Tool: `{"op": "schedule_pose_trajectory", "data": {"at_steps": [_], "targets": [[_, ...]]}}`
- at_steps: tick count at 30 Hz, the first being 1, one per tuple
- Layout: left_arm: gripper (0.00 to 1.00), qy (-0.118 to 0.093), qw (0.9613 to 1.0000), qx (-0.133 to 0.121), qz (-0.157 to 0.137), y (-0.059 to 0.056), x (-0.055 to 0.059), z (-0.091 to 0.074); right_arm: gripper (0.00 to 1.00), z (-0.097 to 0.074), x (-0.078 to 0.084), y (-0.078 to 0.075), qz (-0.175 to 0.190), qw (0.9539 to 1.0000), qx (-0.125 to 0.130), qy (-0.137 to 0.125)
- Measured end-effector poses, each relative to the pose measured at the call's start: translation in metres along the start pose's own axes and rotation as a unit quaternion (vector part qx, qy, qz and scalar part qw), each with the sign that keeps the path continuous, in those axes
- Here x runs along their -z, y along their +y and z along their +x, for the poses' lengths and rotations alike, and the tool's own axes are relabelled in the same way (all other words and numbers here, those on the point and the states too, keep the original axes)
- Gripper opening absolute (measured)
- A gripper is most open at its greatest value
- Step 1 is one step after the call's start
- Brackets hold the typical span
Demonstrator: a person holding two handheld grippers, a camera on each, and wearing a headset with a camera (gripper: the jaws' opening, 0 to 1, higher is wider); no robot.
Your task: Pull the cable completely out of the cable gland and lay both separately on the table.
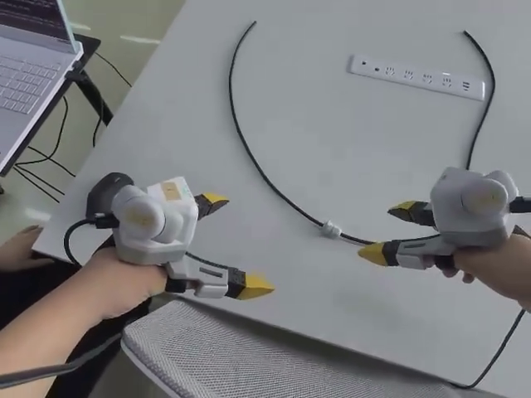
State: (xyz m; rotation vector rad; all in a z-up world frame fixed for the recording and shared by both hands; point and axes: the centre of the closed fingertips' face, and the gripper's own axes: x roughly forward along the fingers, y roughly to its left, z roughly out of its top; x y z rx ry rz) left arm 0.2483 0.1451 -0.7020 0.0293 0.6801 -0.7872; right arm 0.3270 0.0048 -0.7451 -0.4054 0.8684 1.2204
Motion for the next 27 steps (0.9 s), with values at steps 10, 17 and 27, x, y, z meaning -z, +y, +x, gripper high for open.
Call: {"op": "schedule_pose_trajectory", "data": {"at_steps": [10,17,27], "targets": [[0.92,0.002,1.0,-0.001,-0.009,-0.006,0.004,0.0,0.46,0.033,-0.001,-0.008,-0.026,0.9993,-0.018,0.023],[0.92,0.004,0.9999,-0.002,-0.011,-0.007,0.006,0.001,0.41,0.048,0.005,-0.012,-0.032,0.9983,-0.027,0.04],[0.91,0.006,0.9998,-0.008,-0.019,-0.004,0.01,-0.004,0.36,0.071,0.008,-0.006,-0.052,0.9957,-0.046,0.061]]}}
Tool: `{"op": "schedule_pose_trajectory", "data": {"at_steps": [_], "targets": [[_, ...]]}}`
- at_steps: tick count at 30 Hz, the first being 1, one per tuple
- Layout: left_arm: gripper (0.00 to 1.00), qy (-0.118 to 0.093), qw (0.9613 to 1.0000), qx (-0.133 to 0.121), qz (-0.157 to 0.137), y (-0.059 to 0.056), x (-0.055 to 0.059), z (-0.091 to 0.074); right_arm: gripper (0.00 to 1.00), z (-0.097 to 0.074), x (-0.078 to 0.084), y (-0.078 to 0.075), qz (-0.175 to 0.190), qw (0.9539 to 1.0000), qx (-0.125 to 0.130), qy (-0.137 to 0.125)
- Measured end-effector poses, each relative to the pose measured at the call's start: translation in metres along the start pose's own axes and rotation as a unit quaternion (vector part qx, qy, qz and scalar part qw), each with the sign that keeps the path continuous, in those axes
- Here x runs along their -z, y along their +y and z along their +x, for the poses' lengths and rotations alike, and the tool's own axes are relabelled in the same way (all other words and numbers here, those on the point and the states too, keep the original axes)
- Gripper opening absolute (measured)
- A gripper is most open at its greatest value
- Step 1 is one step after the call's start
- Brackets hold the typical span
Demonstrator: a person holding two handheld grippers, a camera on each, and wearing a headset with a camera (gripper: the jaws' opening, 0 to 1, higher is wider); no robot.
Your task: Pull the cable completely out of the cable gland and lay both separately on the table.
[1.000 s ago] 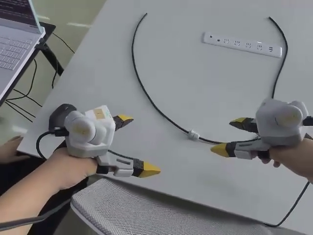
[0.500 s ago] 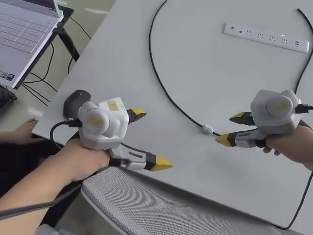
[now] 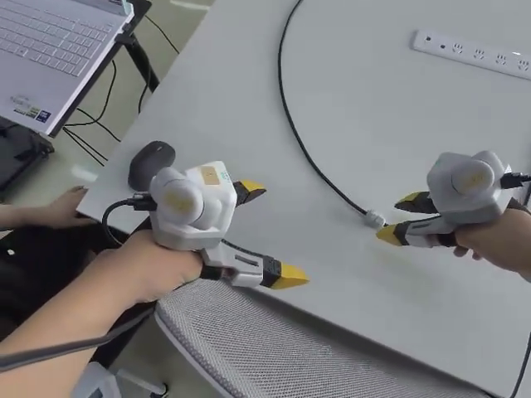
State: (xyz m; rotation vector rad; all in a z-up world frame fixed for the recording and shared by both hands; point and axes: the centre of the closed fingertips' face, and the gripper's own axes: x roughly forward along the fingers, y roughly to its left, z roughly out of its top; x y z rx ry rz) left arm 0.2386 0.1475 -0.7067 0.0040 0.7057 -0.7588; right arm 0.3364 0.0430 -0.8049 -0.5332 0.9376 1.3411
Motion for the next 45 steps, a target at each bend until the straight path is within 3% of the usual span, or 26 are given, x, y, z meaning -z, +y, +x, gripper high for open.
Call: {"op": "schedule_pose_trajectory", "data": {"at_steps": [8,24,33,45], "targets": [[0.9,0.002,1.0,-0.004,-0.007,0.001,0.003,-0.005,0.28,0.011,0.002,0.002,-0.017,0.9997,-0.006,0.015],[0.88,-0.001,0.9998,-0.007,-0.016,-0.006,0.006,-0.006,0.09,0.014,0.002,0.0,-0.043,0.9988,-0.002,0.024],[0.88,-0.003,0.9997,-0.008,-0.022,-0.006,0.01,-0.007,0.08,0.015,0.001,0.001,-0.053,0.9982,0.003,0.027],[0.88,-0.004,0.9999,0.001,-0.012,-0.006,0.005,-0.004,0.07,0.007,-0.006,0.009,-0.038,0.9992,-0.007,0.014]]}}
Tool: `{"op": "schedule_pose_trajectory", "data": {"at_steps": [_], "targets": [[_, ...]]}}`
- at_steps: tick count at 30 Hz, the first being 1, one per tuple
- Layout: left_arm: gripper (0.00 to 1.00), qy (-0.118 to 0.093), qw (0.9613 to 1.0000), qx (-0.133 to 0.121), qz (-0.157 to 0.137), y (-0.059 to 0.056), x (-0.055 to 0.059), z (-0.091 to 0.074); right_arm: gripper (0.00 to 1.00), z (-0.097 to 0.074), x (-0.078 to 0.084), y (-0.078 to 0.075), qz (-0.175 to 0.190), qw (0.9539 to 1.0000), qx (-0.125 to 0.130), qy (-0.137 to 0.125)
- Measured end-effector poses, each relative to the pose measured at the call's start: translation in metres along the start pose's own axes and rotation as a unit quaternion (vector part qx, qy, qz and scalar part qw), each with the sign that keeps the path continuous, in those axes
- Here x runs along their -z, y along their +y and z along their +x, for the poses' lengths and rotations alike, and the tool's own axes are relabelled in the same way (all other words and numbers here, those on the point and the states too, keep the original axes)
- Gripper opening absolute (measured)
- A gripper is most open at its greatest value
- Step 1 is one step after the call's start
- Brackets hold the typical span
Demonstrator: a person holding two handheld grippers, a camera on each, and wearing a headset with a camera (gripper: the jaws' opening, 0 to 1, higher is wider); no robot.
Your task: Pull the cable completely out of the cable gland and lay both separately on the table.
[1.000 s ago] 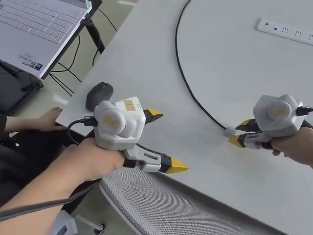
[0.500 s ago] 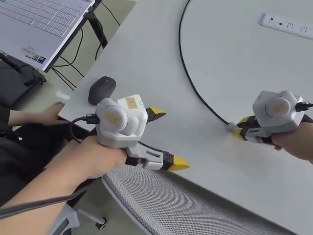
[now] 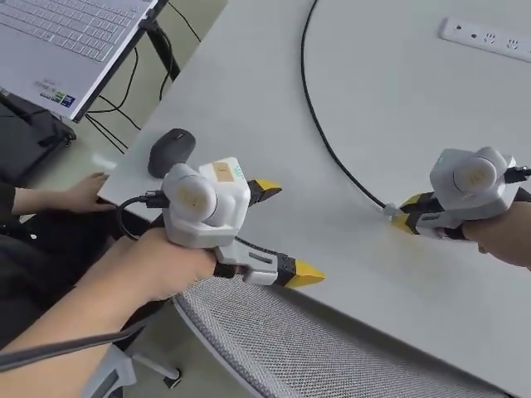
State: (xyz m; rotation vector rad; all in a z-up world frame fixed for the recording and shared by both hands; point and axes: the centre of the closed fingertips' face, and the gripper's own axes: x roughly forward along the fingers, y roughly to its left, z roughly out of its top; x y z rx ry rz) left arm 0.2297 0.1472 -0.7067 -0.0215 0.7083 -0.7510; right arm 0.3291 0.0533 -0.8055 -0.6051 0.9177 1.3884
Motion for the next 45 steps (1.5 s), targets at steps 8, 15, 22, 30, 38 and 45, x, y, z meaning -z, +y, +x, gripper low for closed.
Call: {"op": "schedule_pose_trajectory", "data": {"at_steps": [8,15,22,30,38,45], "targets": [[0.88,-0.009,0.9995,0.025,0.02,-0.008,-0.021,0.009,0.07,-0.019,-0.003,0.007,0.013,0.9999,0.006,-0.006],[0.87,-0.011,0.9979,0.05,0.041,-0.014,-0.035,0.022,0.07,-0.036,-0.005,0.015,0.024,0.9995,0.01,-0.016],[0.87,-0.014,0.9953,0.072,0.062,-0.024,-0.046,0.03,0.06,-0.055,-0.01,0.03,0.035,0.9989,0.004,-0.03],[0.87,-0.015,0.9921,0.091,0.085,-0.036,-0.055,0.037,0.06,-0.07,-0.01,0.049,0.044,0.9985,-0.003,-0.032],[0.86,-0.018,0.9885,0.109,0.104,-0.044,-0.062,0.046,0.06,-0.087,-0.014,0.063,0.038,0.9986,0.0,-0.037],[0.85,-0.017,0.9854,0.132,0.106,-0.054,-0.061,0.055,0.06,-0.099,-0.02,0.079,0.024,0.9988,0.0,-0.043]]}}
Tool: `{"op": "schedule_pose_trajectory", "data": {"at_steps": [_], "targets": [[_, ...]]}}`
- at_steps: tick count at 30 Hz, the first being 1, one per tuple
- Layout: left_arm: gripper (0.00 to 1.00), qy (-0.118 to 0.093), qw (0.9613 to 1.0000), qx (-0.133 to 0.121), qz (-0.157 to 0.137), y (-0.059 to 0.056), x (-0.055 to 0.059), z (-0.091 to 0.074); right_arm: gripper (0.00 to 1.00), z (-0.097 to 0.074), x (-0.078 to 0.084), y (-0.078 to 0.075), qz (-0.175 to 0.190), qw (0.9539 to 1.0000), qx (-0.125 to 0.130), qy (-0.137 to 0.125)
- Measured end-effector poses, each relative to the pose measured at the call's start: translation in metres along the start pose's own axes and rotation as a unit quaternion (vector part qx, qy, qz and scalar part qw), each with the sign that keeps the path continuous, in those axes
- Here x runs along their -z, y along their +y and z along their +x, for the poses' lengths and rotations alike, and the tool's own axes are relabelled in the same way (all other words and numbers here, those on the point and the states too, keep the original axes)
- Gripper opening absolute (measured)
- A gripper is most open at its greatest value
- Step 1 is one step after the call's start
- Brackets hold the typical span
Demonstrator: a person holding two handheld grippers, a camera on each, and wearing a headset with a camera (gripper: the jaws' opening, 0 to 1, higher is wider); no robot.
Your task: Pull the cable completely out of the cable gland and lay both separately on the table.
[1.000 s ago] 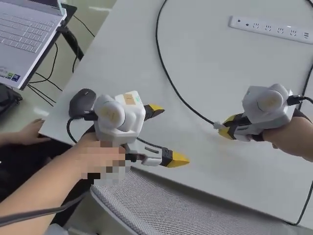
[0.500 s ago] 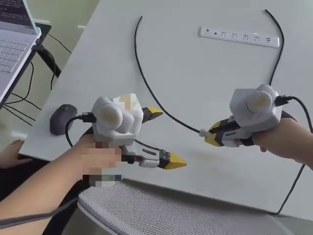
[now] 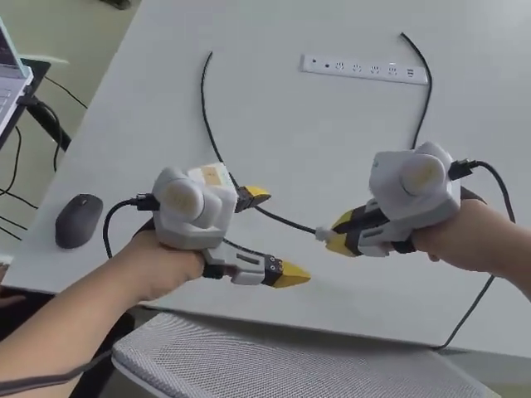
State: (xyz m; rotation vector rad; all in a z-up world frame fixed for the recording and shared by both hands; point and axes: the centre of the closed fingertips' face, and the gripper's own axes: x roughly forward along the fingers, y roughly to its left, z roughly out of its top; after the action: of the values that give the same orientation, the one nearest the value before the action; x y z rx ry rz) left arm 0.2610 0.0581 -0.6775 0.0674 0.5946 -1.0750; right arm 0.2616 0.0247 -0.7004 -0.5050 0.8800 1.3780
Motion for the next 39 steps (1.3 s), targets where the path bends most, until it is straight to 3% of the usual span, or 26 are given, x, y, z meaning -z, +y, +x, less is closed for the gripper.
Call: {"op": "schedule_pose_trajectory", "data": {"at_steps": [8,16,23,29,36,39], "targets": [[0.79,-0.001,0.9996,0.024,0.018,-0.004,-0.004,0.008,0.06,-0.007,-0.003,0.012,-0.029,0.9996,0.004,0.0],[0.66,0.0,0.9978,0.057,0.033,-0.015,-0.005,0.014,0.06,-0.013,-0.006,0.021,-0.057,0.9984,-0.003,-0.003],[0.55,-0.011,0.9967,0.078,0.022,-0.022,-0.012,0.014,0.06,-0.013,-0.003,0.026,-0.089,0.996,-0.003,0.005],[0.46,-0.003,0.9952,0.094,0.027,-0.026,-0.009,0.018,0.06,-0.014,-0.006,0.028,-0.103,0.9946,-0.008,-0.001],[0.35,-0.009,0.9924,0.103,0.066,-0.032,-0.013,0.02,0.06,-0.016,-0.004,0.032,-0.067,0.9965,-0.048,-0.01],[0.31,0.003,0.9907,0.109,0.081,-0.036,-0.008,0.021,0.06,-0.016,0.0,0.033,-0.064,0.9965,-0.054,-0.006]]}}
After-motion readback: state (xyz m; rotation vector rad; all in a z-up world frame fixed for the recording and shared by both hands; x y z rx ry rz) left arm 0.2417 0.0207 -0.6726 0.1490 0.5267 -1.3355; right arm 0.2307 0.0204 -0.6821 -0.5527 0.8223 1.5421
